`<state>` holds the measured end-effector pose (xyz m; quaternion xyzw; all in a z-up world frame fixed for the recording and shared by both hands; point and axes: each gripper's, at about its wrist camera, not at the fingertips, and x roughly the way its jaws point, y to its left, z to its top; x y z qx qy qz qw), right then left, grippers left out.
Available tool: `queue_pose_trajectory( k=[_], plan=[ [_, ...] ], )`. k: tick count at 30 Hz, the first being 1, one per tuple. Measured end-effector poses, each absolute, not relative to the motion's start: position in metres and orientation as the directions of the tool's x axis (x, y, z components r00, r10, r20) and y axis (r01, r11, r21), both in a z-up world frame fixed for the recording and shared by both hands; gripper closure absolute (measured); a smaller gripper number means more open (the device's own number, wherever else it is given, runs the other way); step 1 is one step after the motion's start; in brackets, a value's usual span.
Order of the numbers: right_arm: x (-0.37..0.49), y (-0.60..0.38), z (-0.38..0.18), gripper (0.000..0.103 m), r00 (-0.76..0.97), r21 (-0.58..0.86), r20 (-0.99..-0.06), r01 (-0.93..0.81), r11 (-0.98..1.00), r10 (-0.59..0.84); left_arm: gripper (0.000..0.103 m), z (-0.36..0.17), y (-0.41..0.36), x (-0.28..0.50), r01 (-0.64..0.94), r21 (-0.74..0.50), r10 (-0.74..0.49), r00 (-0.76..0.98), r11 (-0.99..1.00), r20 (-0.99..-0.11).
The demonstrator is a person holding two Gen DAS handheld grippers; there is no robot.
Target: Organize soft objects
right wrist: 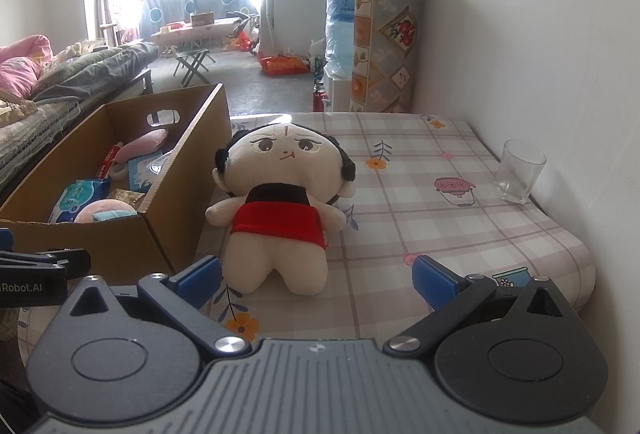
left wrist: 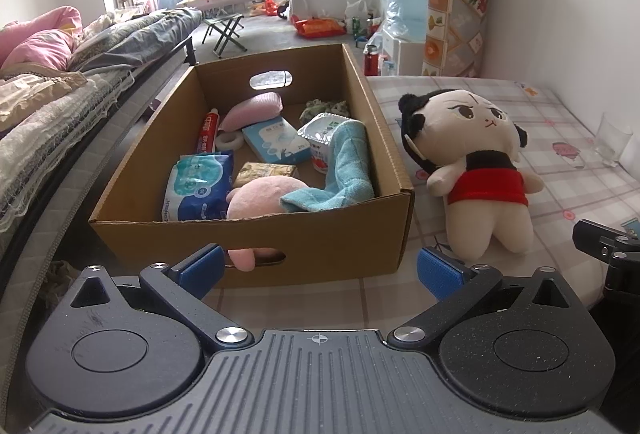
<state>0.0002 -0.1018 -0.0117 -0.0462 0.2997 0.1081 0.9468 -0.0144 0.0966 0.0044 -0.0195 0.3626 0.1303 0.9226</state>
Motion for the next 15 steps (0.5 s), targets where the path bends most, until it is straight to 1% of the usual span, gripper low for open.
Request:
queue_pose_trajectory(
  k=[15],
  plan=[
    [-0.0004,-0.1012,-0.0112,0.0,0.799,-0.023,-0.575,-0.234,0.972,0.178,0.0,0.0047,0.0973,-0.0146,-0.255,0.058,0.226,0.702,0.965,-0.675]
  ],
)
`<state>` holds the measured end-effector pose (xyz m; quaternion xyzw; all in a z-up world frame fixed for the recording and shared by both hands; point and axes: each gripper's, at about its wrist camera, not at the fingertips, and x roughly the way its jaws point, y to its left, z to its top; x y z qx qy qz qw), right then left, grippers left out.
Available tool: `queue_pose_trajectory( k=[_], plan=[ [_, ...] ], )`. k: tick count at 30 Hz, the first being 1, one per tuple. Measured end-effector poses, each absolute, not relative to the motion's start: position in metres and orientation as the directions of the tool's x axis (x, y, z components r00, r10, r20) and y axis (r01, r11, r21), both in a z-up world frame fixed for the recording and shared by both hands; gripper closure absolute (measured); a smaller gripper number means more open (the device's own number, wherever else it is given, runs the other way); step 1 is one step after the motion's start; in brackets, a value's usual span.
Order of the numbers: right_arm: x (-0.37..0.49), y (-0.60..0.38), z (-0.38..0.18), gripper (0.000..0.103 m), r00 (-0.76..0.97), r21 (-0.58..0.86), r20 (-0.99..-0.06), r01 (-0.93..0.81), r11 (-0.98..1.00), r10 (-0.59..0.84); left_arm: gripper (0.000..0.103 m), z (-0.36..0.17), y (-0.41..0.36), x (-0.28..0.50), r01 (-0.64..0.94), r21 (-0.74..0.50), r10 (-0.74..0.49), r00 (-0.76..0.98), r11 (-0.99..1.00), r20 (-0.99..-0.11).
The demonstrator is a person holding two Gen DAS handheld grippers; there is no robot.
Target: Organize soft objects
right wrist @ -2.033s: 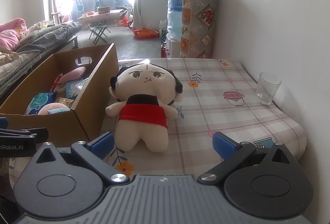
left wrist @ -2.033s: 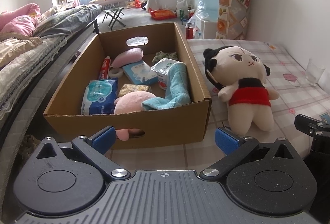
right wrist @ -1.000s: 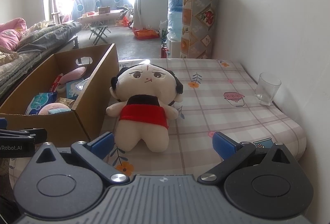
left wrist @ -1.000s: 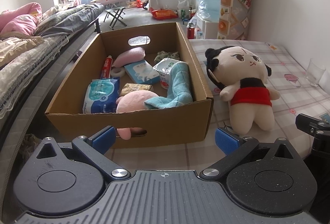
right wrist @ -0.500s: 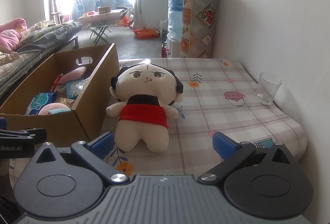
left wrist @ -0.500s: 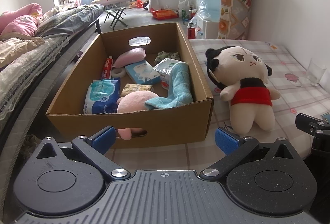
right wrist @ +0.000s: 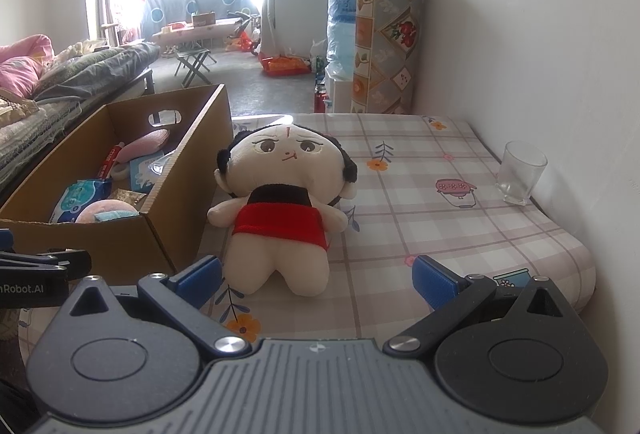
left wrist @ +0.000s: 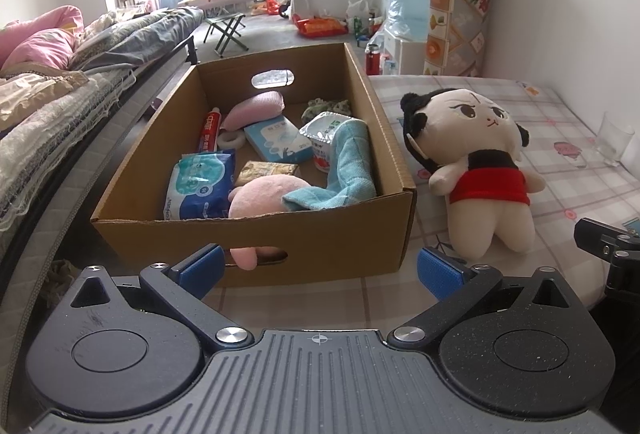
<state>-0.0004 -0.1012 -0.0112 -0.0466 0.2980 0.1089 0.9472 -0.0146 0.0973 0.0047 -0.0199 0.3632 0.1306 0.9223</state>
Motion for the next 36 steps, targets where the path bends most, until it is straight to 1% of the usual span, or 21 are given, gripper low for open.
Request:
queue_pose_trajectory(
  k=[36],
  plan=[
    [-0.0012,-0.1008,-0.0104,0.0,0.798,-0.022,-0.576,-0.233,0.972,0.178,0.0,0.0051,0.0963,-0.0165,-0.26,0.061,0.232,0.701,0.964,-0.675]
  ],
)
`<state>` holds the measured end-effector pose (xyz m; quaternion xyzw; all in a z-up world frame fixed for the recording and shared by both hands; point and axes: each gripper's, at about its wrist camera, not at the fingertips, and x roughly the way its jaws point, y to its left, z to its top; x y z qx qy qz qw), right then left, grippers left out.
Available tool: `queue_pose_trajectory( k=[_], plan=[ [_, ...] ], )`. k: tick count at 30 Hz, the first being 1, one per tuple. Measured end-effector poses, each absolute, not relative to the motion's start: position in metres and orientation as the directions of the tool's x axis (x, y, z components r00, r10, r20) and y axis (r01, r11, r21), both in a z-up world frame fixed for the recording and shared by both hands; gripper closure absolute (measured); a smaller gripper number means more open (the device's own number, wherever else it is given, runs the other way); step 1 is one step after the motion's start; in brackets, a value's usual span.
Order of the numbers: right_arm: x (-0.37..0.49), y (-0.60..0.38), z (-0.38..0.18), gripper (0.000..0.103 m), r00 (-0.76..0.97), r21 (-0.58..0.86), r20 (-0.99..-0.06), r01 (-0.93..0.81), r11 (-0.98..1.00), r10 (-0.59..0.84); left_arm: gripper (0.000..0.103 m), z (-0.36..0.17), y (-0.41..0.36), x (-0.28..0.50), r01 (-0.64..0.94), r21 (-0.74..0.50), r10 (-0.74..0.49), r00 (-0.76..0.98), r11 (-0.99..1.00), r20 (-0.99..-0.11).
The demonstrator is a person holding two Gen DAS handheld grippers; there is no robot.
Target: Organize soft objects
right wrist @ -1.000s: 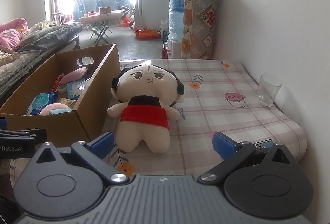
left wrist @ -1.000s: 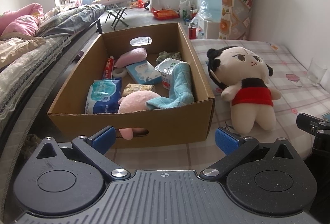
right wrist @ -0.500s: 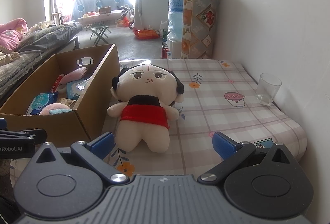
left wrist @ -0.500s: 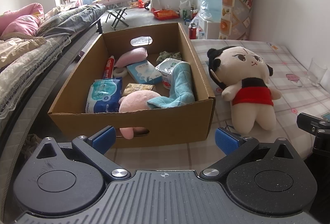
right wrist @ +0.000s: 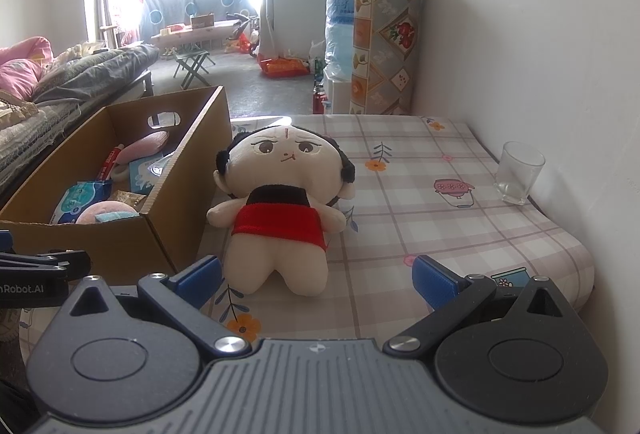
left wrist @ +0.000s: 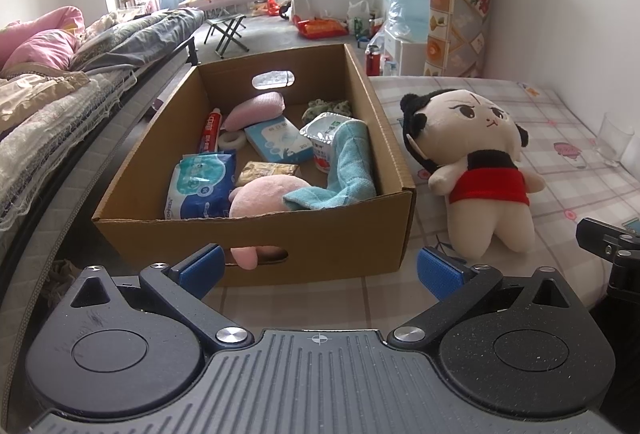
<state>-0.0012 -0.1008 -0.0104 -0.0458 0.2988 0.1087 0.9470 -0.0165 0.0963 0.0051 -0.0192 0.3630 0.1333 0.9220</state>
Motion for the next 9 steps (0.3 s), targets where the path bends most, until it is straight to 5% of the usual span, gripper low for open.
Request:
queue_pose_trajectory(
  k=[9],
  plan=[
    [-0.0016,-0.1017,-0.0094,0.0,0.798,-0.021,-0.576,-0.231,0.973,0.177,0.0,0.0056,0.0957,-0.0168,-0.26,0.062,0.232,0.701,0.964,-0.675]
  ],
)
